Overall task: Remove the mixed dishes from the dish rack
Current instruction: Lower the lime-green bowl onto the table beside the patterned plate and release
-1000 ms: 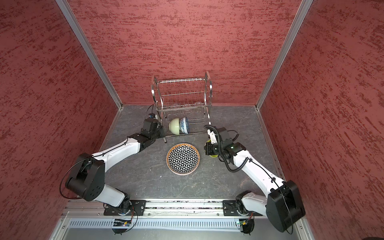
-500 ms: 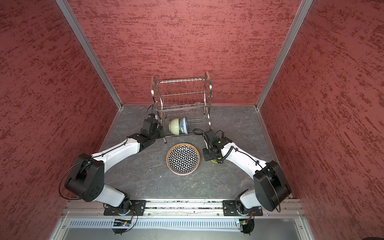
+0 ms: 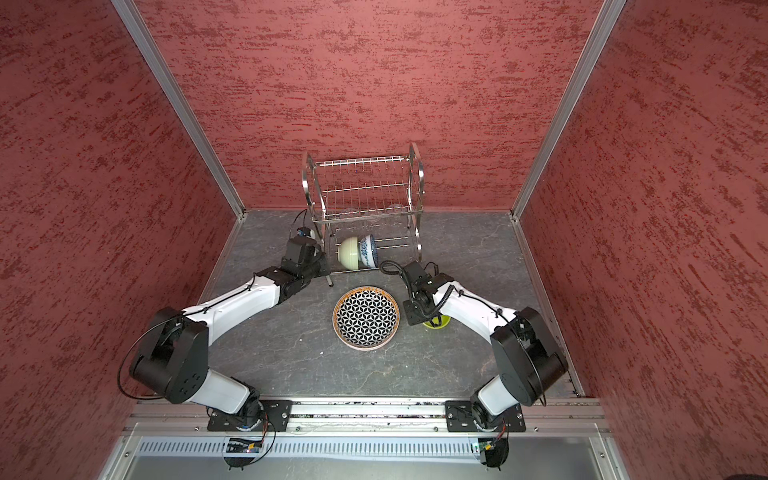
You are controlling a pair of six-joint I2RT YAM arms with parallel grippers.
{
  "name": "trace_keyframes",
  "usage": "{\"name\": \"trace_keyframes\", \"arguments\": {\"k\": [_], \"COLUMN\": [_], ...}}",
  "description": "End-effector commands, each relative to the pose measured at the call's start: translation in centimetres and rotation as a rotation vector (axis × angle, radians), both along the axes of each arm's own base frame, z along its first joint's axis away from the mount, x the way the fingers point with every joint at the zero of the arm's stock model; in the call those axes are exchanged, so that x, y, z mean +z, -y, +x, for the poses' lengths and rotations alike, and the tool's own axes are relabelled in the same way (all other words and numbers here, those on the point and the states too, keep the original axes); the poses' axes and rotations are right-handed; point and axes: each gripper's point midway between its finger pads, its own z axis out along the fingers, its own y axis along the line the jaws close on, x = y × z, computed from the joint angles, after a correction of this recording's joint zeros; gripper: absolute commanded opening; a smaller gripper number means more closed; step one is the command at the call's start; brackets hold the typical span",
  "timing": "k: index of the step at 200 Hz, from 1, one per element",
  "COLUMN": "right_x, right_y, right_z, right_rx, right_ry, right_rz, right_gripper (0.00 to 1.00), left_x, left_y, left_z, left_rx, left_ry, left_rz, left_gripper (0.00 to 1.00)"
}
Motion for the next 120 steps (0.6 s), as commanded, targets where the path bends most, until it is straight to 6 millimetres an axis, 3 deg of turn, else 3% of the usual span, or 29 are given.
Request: {"name": "trace_keyframes", "arguments": {"k": [1,26,120], "right_x": [0.3,0.3,2.1], "right_y": [-0.1,-0.2,-1.4], "right_z": [0.5,0.5,1.0], "right_rx": [0.009,0.009,0.018], "right_ry": [0.013,0.015,0.042], "right_rz": [-0.023,-0.021,0.051], "right_gripper": [0.0,0.0,0.28], "left_x": [2.9,3.0,2.9], "left_y": [-0.3,-0.3,-0.4], "left_z": [0.6,0.7,0.6], "left_rx": [0.045,0.046,0.047], "left_ry": [0.077,0.078,0.076], "left_rz": [-0.083,-0.083,-0.08], "left_gripper": [0.12,0.12,0.12]}}
